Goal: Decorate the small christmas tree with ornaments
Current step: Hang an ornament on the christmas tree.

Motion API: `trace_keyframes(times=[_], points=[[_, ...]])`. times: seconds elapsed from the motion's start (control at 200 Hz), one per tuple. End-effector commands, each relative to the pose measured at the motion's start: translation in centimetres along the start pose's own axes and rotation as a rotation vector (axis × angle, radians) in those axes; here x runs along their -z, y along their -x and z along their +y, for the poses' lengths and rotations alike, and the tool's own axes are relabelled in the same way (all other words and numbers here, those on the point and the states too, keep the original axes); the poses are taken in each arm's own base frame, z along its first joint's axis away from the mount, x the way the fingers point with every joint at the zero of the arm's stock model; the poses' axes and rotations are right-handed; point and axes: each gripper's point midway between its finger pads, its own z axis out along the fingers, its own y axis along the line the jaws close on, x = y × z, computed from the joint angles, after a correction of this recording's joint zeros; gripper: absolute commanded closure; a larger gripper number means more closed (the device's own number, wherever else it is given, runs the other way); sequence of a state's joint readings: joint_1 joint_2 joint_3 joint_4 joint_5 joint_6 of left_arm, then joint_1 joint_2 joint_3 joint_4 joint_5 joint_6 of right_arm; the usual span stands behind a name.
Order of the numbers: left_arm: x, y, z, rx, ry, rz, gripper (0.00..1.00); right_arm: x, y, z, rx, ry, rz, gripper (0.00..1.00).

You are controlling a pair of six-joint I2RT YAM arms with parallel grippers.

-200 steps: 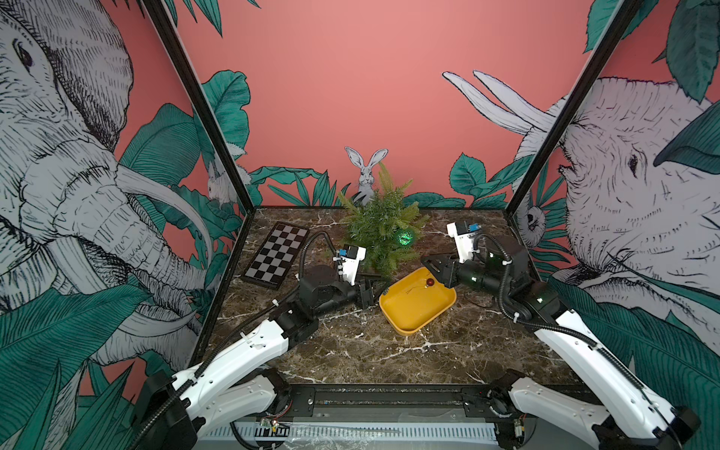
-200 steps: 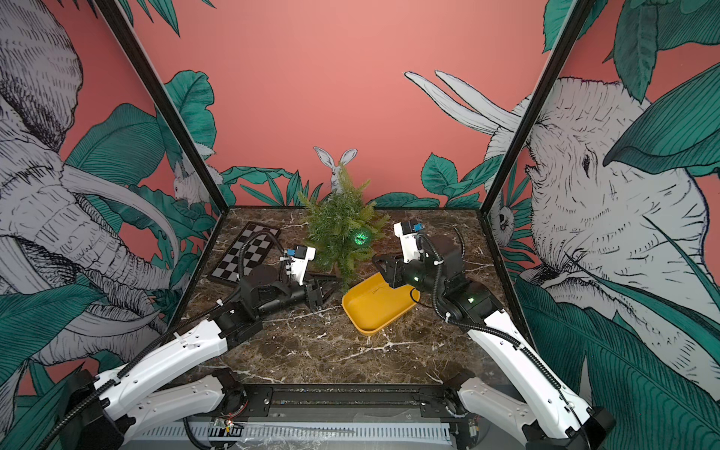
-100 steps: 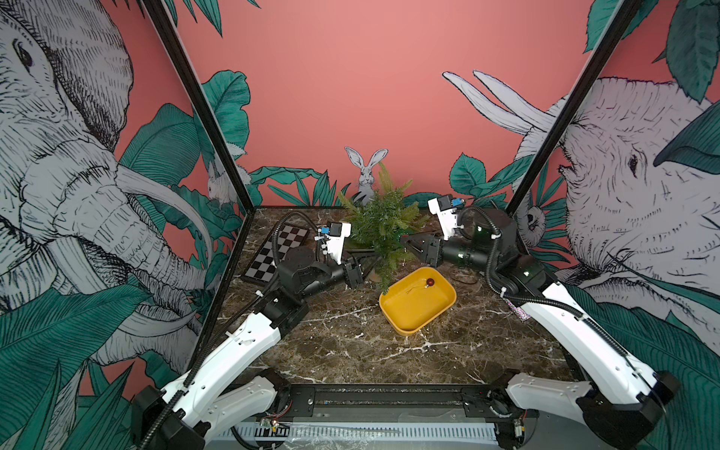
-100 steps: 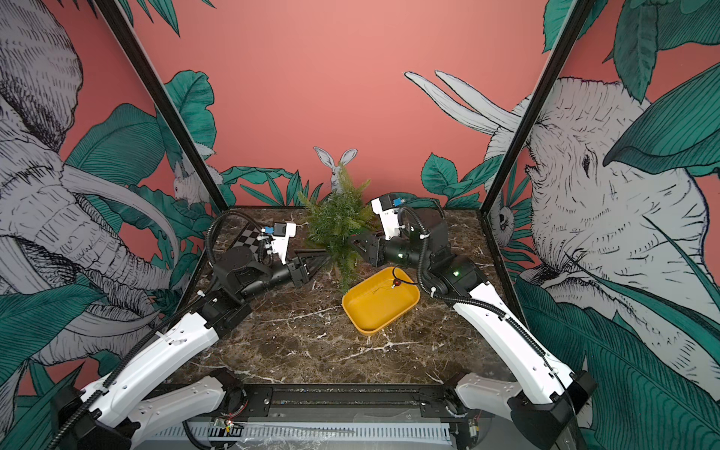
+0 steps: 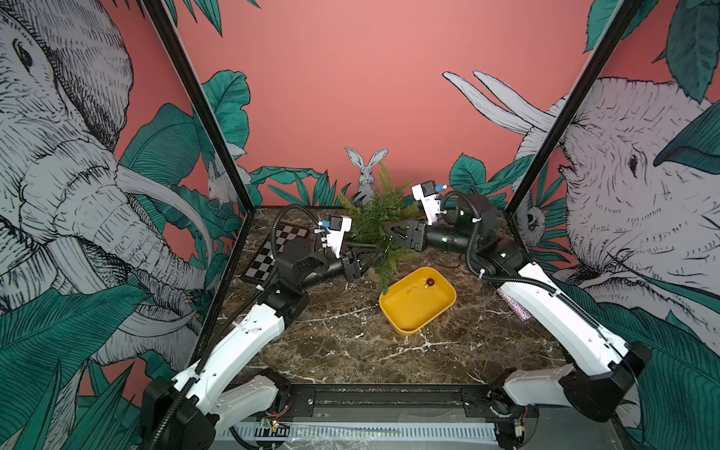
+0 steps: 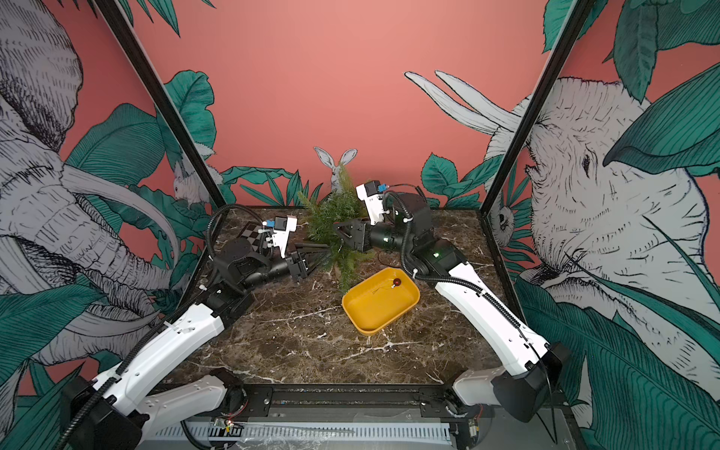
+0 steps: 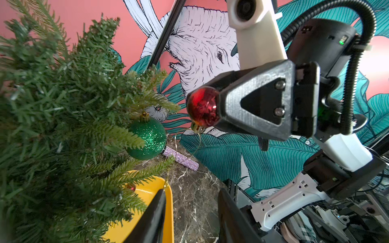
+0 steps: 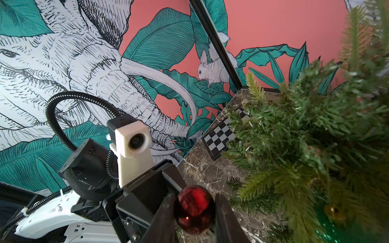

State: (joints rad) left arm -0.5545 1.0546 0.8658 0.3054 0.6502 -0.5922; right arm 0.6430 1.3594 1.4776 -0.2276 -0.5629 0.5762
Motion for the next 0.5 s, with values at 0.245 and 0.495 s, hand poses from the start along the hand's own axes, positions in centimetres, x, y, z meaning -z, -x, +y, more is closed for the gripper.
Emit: trace_keyframes(times=[0.245, 0.495], points=[[0.7, 0.9, 0.5, -0.037, 0.051, -0.024, 0.64, -1.7, 2.2, 2.0, 0.040, 0.108, -0.032, 0.70], [0.4, 0.4, 1.5, -0.030, 0.084, -0.016, 0.65, -2.5, 2.2, 1.7, 0.050, 0.114, -0.025, 0.69]])
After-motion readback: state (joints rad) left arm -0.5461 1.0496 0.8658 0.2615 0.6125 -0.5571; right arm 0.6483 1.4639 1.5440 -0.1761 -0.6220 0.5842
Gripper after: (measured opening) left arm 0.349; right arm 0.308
